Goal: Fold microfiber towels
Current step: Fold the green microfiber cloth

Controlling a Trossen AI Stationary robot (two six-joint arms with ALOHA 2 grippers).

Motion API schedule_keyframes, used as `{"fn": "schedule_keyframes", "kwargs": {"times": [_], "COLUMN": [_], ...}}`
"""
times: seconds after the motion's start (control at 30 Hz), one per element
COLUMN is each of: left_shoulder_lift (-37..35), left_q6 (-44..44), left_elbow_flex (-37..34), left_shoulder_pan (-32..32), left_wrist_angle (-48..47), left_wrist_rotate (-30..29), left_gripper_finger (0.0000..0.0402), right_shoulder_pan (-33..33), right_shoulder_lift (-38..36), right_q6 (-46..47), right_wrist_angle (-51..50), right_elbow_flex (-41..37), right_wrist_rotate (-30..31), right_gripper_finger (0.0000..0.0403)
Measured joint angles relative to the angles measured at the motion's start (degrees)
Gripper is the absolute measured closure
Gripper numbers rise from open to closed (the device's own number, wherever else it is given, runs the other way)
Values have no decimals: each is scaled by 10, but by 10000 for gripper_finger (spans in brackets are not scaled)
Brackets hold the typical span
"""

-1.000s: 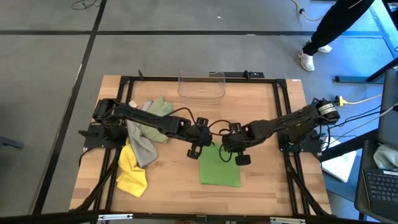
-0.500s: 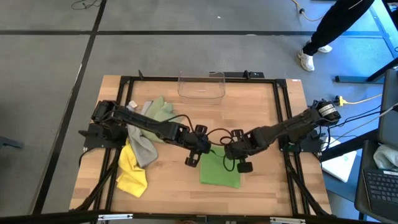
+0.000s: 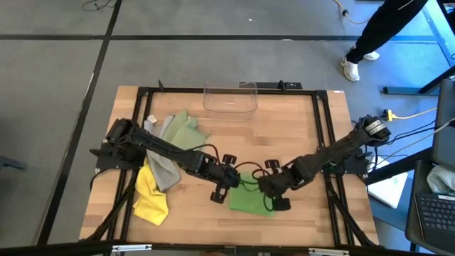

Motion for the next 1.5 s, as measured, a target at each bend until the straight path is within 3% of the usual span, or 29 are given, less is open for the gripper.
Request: {"fn": "schedule_keyframes", "kwargs": {"times": [0.33, 0.6, 1.13, 1.33, 1.5], "left_shoulder_lift": [55, 53, 51, 51, 51], "left_q6": [-15, -25, -38, -36, -21], "left_elbow_flex": [1, 0, 0, 0, 15], "left_shoulder_pan": [-8, -18, -37, -37, -27], "left_wrist_angle": [8, 0, 18, 22, 5], "left_wrist_rotate": [-26, -20, 2, 3, -11], "left_gripper_finger": [401, 401, 401, 401, 401], "right_shoulder_pan": [16, 24, 61, 61, 55], "right_shoulder_lift": [25, 29, 29, 29, 29], "right_q6": [40, 31, 42, 30, -2], "right_wrist_angle": [45, 117, 152, 141, 71], "right_elbow_flex": [-74, -77, -77, -77, -46], "right_wrist_rotate": [-7, -41, -40, -23, 19], "right_gripper_finger": [385, 390, 385, 396, 398]}}
